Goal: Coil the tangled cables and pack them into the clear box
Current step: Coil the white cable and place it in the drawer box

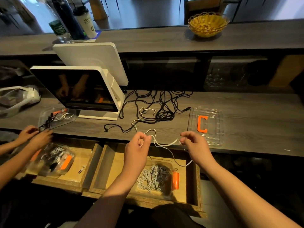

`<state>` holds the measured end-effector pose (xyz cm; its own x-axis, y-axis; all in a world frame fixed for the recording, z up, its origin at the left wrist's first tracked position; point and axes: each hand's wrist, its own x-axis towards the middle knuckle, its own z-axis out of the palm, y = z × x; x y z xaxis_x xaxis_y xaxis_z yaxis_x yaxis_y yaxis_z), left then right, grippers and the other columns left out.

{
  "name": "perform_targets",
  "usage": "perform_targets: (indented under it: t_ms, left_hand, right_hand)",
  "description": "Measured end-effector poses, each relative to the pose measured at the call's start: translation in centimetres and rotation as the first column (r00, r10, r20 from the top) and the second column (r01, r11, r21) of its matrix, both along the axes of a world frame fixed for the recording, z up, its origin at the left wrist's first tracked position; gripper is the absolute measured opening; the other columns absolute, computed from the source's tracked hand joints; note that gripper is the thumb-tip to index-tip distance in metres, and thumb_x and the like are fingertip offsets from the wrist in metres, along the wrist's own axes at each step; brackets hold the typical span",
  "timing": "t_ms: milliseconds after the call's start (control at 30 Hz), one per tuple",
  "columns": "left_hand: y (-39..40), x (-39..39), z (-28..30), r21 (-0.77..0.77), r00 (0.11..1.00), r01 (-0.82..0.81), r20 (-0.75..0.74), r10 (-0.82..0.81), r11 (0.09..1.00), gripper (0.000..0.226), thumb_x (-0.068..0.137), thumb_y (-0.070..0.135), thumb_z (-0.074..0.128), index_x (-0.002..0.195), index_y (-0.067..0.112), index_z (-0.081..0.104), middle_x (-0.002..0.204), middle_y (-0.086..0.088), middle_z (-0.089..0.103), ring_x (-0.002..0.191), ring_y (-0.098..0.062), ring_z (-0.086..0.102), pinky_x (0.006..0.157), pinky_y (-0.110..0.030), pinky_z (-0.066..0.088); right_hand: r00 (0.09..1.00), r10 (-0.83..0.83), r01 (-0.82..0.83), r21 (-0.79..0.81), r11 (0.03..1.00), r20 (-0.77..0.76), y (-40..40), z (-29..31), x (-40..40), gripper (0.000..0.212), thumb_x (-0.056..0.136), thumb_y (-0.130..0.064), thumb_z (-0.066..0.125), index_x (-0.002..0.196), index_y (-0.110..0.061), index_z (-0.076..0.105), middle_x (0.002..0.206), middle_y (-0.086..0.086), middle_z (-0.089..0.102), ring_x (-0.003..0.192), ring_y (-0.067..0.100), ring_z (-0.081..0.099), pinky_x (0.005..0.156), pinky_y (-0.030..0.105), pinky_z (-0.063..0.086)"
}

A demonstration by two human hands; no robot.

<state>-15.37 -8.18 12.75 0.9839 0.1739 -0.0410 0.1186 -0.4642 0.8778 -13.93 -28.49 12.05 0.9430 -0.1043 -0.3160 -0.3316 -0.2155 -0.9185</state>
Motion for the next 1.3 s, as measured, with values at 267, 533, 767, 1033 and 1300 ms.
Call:
perform_targets:
  t_ms: [267,533,767,1033,1300]
  left_hand:
    - [-2.5,-0.6,0.7,0.17,0.967,0.252,-0.024,-0.252,0.953,0.015,0.094,0.036,0.061,0.08,0.029,0.056,0.066,0.011,0.057,0.079,-0.016,0.054,0.065,-0.033,0.038]
    - [-2.6,-0.2,1.1,0.058,0.952,0.305,-0.058,-0.302,0.951,0.032,0.091,0.026,0.065,0.061,0.026,0.055,0.055,0.014,0.048,0.063,-0.006,0.046,0.059,-0.029,0.036]
    - [-3.3,0.4,2.1,-0.558,0.962,0.053,-0.195,-0.193,0.828,0.032,0.1,0.03,0.052,0.072,0.015,0.044,0.051,0.0,0.029,0.042,-0.014,0.03,0.045,-0.027,0.034]
    - [-4.0,0.5,2.0,-0.811,0.931,-0.131,-0.297,-0.21,0.57,0.03,0.091,0.031,0.058,0.069,0.015,0.046,0.041,0.006,0.027,0.031,-0.008,0.025,0.035,-0.021,0.028]
    - [-2.7,0.9,1.5,-0.894,0.881,-0.069,-0.263,-0.394,0.442,0.021,0.094,0.029,0.057,0.077,0.019,0.047,0.056,0.006,0.029,0.041,-0.002,0.024,0.033,-0.013,0.018]
  right_hand:
    - [0.91,0.396,-0.407,0.078,0.91,0.125,1.4,2.2,0.0,0.023,0.102,-0.029,0.048,0.109,-0.018,0.067,0.1,-0.004,0.069,0.09,0.007,0.065,0.081,0.022,0.052]
    - [0.904,0.423,-0.428,0.176,0.886,0.069,0.4,2.3,-0.8,0.033,0.1,-0.038,0.052,0.083,-0.013,0.064,0.063,-0.001,0.054,0.047,0.011,0.046,0.042,0.022,0.037]
    - [0.91,0.405,-0.414,0.188,0.891,0.086,-0.4,2.4,-0.8,0.03,0.102,-0.035,0.048,0.085,-0.014,0.063,0.052,-0.008,0.044,0.042,0.011,0.034,0.042,0.025,0.026]
    - [0.912,0.4,-0.409,0.207,0.889,0.085,0.0,2.1,-1.4,0.031,0.101,-0.036,0.048,0.081,-0.017,0.062,0.056,0.001,0.038,0.046,0.013,0.031,0.043,0.024,0.025]
    - [0.929,0.356,-0.368,0.143,0.919,0.103,0.3,1.9,-1.7,0.031,0.1,-0.037,0.05,0.078,-0.021,0.063,0.057,-0.001,0.042,0.047,0.012,0.035,0.044,0.024,0.029]
